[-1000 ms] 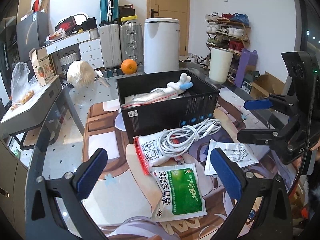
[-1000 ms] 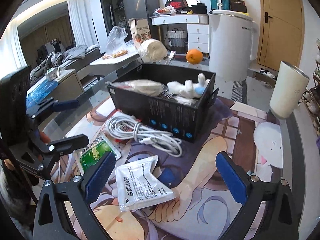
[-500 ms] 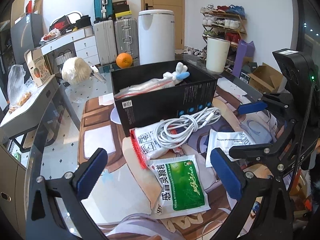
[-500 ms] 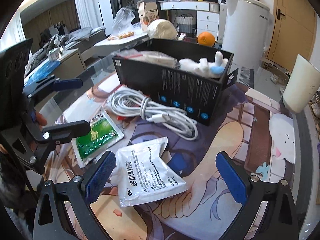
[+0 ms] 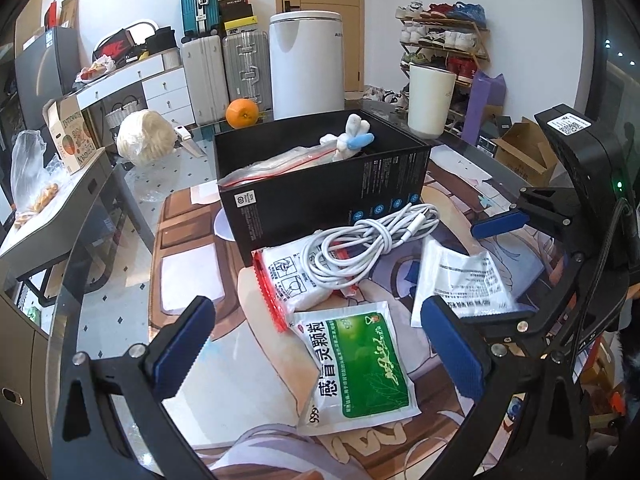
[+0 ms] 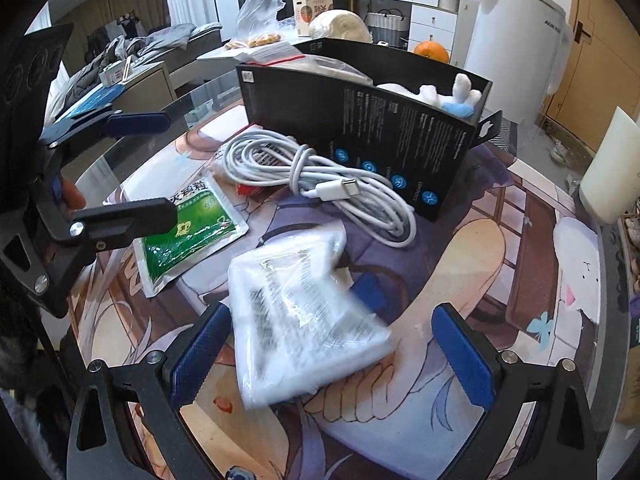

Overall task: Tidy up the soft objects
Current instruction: 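Withdraw both grippers from the box toward the medicine packets on the mat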

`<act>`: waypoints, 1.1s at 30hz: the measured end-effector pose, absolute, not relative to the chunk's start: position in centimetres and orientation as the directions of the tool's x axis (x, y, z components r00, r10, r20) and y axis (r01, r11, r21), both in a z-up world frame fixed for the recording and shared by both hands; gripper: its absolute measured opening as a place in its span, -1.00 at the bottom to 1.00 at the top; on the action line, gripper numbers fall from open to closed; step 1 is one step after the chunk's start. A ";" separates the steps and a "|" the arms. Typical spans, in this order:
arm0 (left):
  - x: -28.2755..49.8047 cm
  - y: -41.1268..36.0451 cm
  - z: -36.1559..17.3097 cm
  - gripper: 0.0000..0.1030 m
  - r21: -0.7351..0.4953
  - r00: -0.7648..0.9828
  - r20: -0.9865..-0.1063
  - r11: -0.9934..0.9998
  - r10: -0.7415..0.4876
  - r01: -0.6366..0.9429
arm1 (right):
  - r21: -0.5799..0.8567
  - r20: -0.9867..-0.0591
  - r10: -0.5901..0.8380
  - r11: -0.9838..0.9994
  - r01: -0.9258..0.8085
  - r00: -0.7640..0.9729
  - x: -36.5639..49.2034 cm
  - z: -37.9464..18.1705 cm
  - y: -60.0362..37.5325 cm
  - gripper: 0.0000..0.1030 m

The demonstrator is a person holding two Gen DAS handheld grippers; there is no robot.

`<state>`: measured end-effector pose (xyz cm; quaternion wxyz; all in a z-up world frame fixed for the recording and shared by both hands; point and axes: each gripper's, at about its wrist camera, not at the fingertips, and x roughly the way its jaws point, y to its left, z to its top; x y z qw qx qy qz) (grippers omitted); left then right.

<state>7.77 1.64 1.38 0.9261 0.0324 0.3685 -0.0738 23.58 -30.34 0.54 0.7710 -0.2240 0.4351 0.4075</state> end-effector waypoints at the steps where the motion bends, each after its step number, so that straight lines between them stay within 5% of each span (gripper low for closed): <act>1: 7.8 1.6 1.4 1.00 0.005 0.717 -0.688 0.987 -0.113 0.161 | 0.008 -0.854 0.433 0.566 -0.825 0.288 23.5 0.5 -30.3 0.98; 33: 8.2 -0.4 -1.2 0.98 0.008 0.568 -0.809 0.964 -0.151 0.267 | 0.006 -0.835 0.453 0.577 -0.817 0.313 24.1 0.5 -30.6 0.98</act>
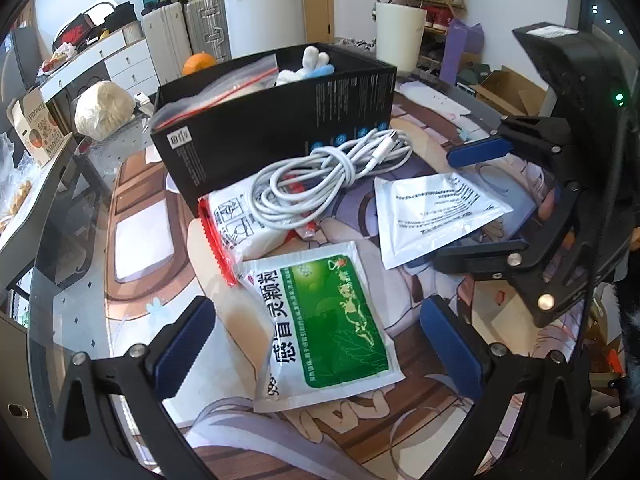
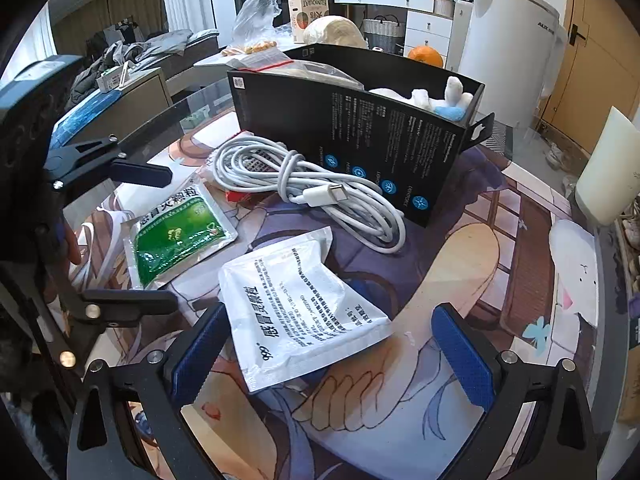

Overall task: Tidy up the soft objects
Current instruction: 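Withdraw both grippers from the box toward the medicine packets on the mat, then grasp the green medicine packet with the left gripper while the right grasps the white packet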

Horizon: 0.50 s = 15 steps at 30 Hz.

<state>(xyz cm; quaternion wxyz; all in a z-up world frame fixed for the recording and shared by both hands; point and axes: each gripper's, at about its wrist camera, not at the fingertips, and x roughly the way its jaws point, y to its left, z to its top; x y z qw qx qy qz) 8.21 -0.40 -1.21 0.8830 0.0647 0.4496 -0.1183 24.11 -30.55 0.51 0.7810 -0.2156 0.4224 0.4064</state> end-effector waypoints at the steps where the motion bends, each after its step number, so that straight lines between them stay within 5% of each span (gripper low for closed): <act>1: 8.3 -0.4 -1.3 0.96 0.011 0.565 -0.812 0.964 -0.145 0.264 | 0.016 -0.832 0.462 0.572 -0.820 0.306 24.0 0.6 -30.6 0.98; 9: 8.3 -0.2 -1.7 0.70 -0.020 0.560 -0.811 0.964 -0.170 0.264 | 0.077 -0.817 0.509 0.562 -0.824 0.271 24.1 0.9 -30.3 0.97; 15: 7.8 -0.4 -1.3 0.26 -0.019 0.572 -0.799 0.958 -0.186 0.286 | 0.057 -0.814 0.507 0.554 -0.830 0.282 23.8 0.9 -29.4 0.58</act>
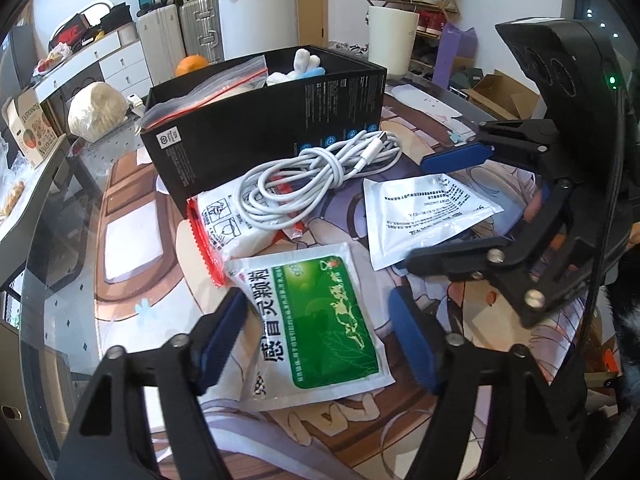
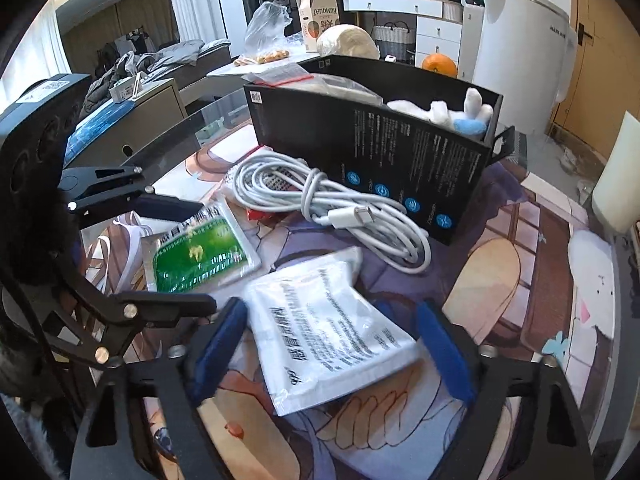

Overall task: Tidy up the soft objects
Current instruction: 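Grasp the green medicine packet with the left gripper while the right grasps the white packet, then lift both packets and carry them over the black box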

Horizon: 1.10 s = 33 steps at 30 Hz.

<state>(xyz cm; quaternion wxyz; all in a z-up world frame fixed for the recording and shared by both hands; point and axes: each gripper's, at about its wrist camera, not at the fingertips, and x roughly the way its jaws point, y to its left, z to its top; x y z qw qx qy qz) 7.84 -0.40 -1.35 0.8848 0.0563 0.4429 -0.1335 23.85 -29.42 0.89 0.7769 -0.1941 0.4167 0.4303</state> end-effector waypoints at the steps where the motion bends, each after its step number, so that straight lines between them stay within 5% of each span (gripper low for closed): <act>1: 7.8 -0.3 -1.3 0.13 -0.018 0.576 -0.796 0.957 -0.189 0.289 | 0.062 -0.812 0.512 0.552 -0.831 0.279 24.0 0.9 -29.5 0.53; 10: 7.8 -0.1 -1.2 -0.13 -0.026 0.581 -0.788 0.955 -0.202 0.297 | 0.059 -0.811 0.519 0.531 -0.845 0.269 23.8 1.0 -29.4 0.08; 33: 7.3 0.2 0.6 -0.21 -0.069 0.621 -0.742 0.950 -0.253 0.305 | 0.068 -0.755 0.582 0.530 -0.845 0.304 23.4 4.5 -33.1 -0.11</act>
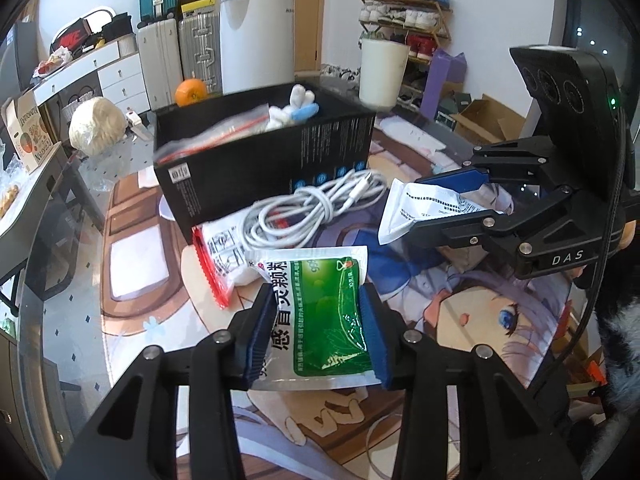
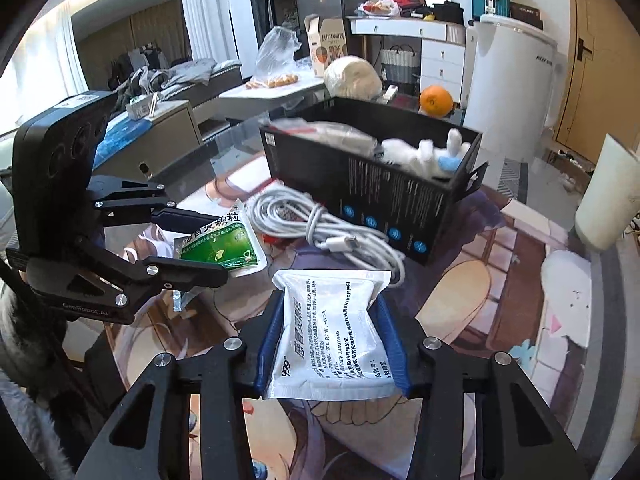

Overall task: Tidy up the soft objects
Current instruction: 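Lift both packets and carry them over the black box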

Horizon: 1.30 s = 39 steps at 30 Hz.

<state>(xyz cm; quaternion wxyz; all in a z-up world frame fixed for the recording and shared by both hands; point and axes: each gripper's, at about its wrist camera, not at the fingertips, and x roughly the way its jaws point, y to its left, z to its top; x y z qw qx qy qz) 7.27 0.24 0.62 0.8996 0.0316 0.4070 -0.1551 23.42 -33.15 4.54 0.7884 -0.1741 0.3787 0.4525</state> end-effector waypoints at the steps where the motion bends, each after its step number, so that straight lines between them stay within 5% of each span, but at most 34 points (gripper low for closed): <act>1: 7.2 0.3 0.9 -0.20 -0.072 0.627 -0.735 0.950 -0.257 0.304 | 0.070 -0.750 0.586 0.531 -0.844 0.307 23.4 4.8 -33.3 -0.11; 16: 6.3 1.5 4.8 -0.20 -0.132 0.742 -0.608 0.958 -0.281 0.255 | 0.092 -0.624 0.653 0.608 -0.789 0.430 24.4 8.8 -34.9 -0.11; 39: 13.2 4.5 8.4 -0.20 -0.145 0.808 -0.559 0.981 -0.187 0.126 | 0.062 -0.613 0.601 0.684 -0.726 0.513 30.1 11.0 -29.1 -0.11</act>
